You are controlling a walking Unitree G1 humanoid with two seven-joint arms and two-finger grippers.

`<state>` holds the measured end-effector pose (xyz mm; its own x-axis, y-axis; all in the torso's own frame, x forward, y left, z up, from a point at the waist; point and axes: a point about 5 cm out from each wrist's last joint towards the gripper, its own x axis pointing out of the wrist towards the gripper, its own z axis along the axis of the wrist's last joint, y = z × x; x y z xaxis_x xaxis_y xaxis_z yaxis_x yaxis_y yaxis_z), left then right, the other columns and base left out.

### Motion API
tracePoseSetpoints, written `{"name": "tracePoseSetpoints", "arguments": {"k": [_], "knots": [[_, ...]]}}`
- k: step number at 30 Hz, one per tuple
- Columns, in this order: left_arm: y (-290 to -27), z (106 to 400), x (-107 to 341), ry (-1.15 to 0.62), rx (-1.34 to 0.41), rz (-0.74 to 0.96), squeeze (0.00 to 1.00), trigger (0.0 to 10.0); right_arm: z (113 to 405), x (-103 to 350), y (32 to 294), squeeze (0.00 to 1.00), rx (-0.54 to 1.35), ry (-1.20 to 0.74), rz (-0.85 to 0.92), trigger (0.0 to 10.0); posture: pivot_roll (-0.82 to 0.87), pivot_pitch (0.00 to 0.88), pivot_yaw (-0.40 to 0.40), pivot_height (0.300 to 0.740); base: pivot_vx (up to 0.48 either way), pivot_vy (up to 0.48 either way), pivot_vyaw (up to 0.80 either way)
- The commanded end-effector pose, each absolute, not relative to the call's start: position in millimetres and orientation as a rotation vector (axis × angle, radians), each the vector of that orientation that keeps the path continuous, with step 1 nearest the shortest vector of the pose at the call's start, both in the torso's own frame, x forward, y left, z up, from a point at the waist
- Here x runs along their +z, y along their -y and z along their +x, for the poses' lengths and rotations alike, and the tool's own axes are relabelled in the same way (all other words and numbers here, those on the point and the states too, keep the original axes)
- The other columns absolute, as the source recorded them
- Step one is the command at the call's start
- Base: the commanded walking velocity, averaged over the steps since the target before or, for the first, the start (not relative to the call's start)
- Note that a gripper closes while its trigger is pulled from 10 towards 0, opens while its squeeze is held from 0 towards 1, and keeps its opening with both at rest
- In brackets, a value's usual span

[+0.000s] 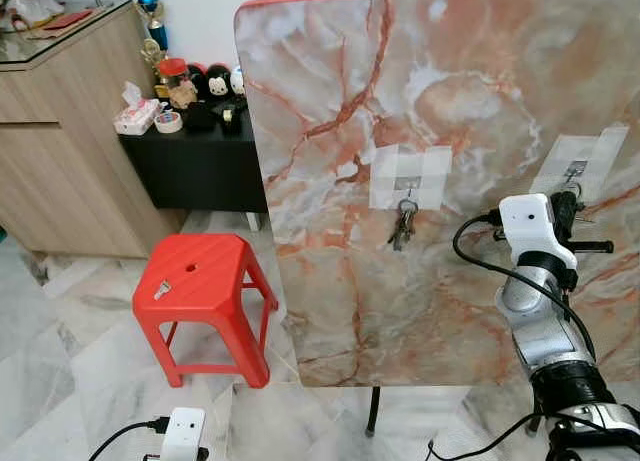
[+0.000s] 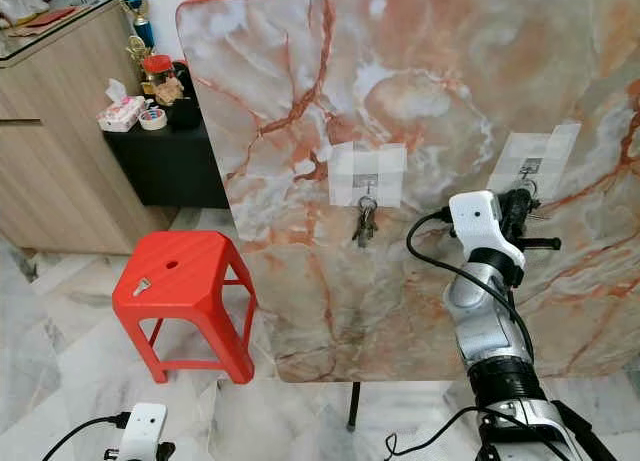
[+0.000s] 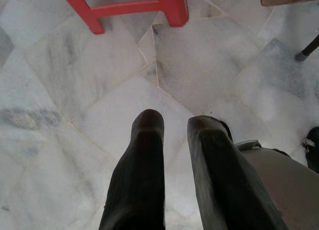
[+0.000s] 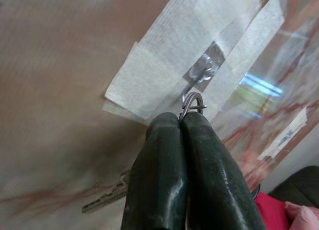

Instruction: Hang keys on a hook

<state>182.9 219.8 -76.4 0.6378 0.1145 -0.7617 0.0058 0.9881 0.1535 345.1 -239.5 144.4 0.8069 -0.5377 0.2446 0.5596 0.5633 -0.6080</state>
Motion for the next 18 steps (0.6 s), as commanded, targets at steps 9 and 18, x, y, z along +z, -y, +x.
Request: {"name": "tracePoseSetpoints", "arguments": {"k": [9,18], "knots": [[-221.4,180.5,-77.6,-0.894,0.066,0.153,0.00,10.0,351.9,152.3,238.5,0.00,-0.640,0.026,-0.709,10.0,-0.05,0.000,0.038,0.740,0.000,0.000,0.00],[-221.3,180.4,-77.6,-0.894,0.067,0.150,0.00,10.0,352.2,147.4,236.5,0.00,-0.620,0.001,-0.685,10.0,-0.05,0.000,0.038,0.740,0.000,0.000,0.00]]}}
